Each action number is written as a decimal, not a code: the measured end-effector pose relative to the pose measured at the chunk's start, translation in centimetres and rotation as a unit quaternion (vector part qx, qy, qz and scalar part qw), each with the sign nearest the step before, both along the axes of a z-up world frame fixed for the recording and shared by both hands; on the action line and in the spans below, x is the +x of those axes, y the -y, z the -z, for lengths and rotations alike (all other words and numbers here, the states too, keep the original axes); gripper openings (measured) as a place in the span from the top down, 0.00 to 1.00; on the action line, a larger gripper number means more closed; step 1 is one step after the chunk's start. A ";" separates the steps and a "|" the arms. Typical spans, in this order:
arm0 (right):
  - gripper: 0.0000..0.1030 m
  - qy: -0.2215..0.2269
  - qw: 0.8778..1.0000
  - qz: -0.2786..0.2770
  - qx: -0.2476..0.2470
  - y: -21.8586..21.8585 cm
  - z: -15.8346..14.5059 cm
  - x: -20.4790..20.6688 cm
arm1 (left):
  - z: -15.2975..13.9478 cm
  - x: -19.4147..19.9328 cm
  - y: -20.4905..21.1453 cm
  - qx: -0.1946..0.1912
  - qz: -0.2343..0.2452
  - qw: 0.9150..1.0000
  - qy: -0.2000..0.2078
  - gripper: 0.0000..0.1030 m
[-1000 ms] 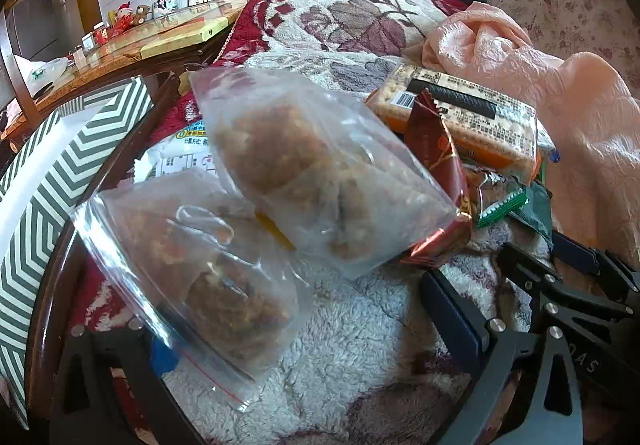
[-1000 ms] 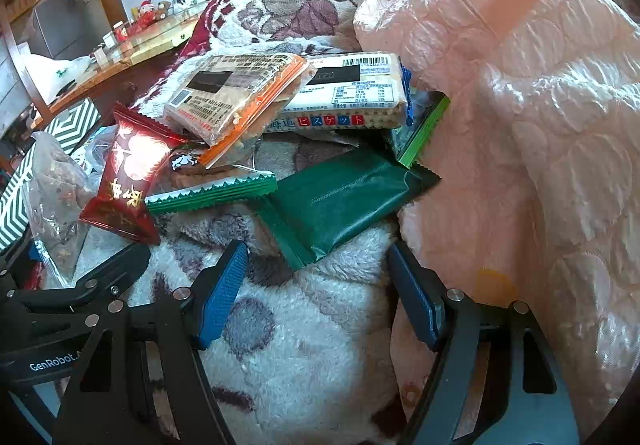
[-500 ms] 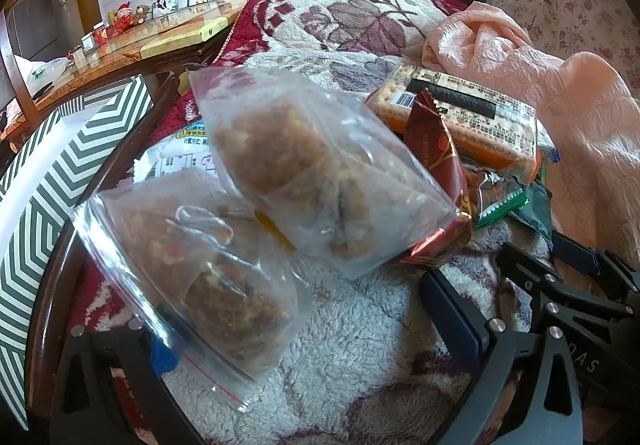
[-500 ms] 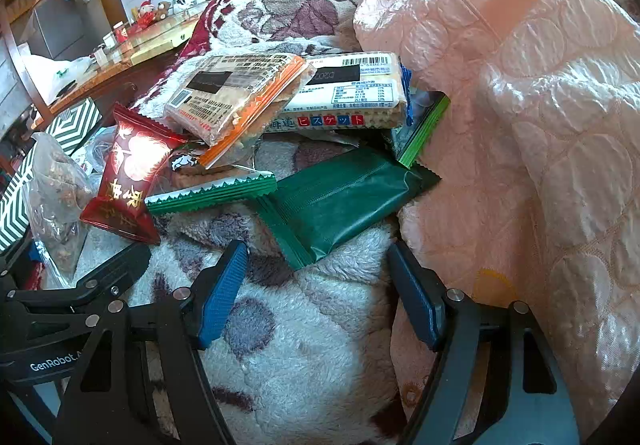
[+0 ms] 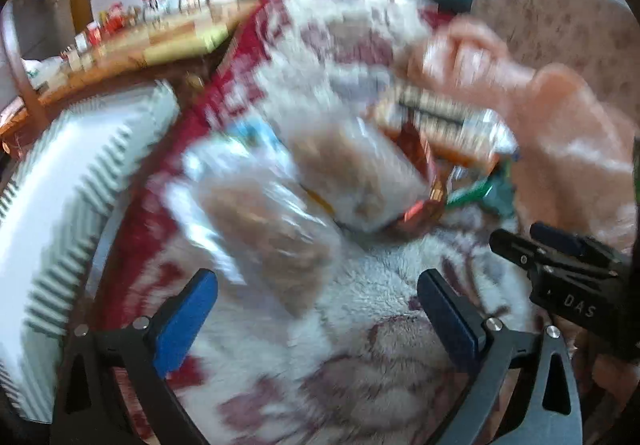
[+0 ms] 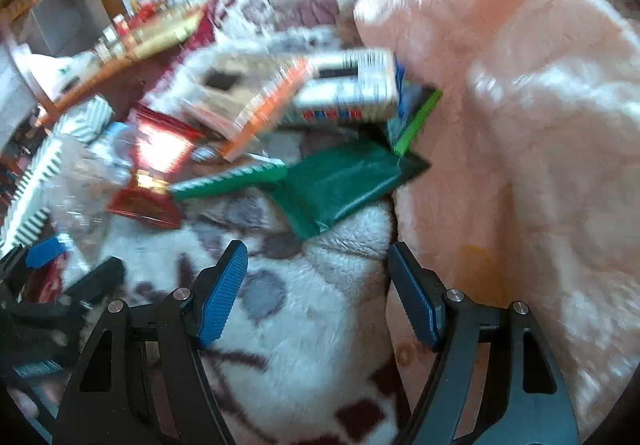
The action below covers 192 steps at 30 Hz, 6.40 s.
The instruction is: Organize snacks
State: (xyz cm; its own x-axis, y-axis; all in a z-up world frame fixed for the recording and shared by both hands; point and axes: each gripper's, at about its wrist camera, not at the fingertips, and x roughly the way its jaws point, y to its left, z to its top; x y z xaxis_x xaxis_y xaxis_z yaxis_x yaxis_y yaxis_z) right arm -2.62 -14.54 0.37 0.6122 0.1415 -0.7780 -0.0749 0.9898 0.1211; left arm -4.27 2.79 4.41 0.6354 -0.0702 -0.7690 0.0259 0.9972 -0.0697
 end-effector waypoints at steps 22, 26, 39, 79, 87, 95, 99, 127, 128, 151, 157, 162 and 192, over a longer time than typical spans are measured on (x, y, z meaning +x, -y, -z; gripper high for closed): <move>0.29 0.057 0.994 -0.092 0.024 -2.7 -1.8 -2.0 | -1.5 -2.3 -3.0 0.027 -0.011 0.997 0.064 0.01; 0.29 0.054 0.993 -0.100 0.016 -3.2 -1.6 -1.9 | -1.3 -2.0 -3.0 0.036 -0.021 0.997 0.060 0.01; 0.29 0.047 0.993 -0.107 0.010 -3.6 -1.3 -1.8 | -0.7 -1.4 -4.3 0.012 -0.041 0.999 0.033 0.01; 0.29 0.013 0.997 -0.052 0.063 -0.9 -1.3 -1.2 | 0.8 0.6 -0.5 0.042 0.002 0.996 -0.085 0.02; 0.29 0.007 0.997 -0.042 0.066 -0.4 -1.2 -1.0 | -4.6 2.4 1.6 0.011 0.003 1.000 -0.023 0.01; 0.29 0.000 0.996 -0.027 0.087 0.6 -1.2 -0.9 | -2.1 5.6 5.3 0.043 0.019 0.996 -0.075 0.11; 0.29 -0.006 0.994 -0.020 0.107 1.3 -1.1 -0.8 | -1.3 6.5 6.0 0.058 0.015 0.995 -0.084 0.19; 0.29 -0.018 0.992 -0.013 0.122 2.0 -0.7 -0.9 | -2.3 5.6 3.5 -0.035 0.048 0.994 -0.087 0.67; 0.29 -0.013 0.993 -0.017 0.118 1.8 -0.9 -1.0 | -2.6 5.4 3.2 -0.042 0.046 0.995 -0.084 0.67; 0.29 0.016 0.982 -0.169 0.082 -4.7 -2.0 -2.6 | -8.9 2.6 -2.9 -0.136 0.020 0.990 -0.017 0.74; 0.29 -0.003 0.976 -0.200 0.089 -7.6 -1.9 -2.6 | -8.8 1.2 -5.5 -0.113 -0.017 0.993 -0.005 0.74; 0.29 -0.007 0.966 -0.256 0.020 -10.9 -2.5 -1.7 | -8.0 0.0 -8.0 -0.104 -0.046 0.993 -0.006 0.74; 0.64 -0.011 0.929 -0.369 0.032 -17.7 -5.1 0.6 | -7.2 -2.8 -14.6 -0.102 -0.120 0.988 -0.010 0.74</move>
State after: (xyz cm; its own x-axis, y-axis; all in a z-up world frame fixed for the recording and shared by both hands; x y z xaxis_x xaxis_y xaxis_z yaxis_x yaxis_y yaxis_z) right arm -2.03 3.19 5.45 0.3136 0.5627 -0.7648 -0.7263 0.6610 0.1886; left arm -7.07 17.41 11.59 0.6379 -0.0737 -0.7666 -0.2128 0.9398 -0.2674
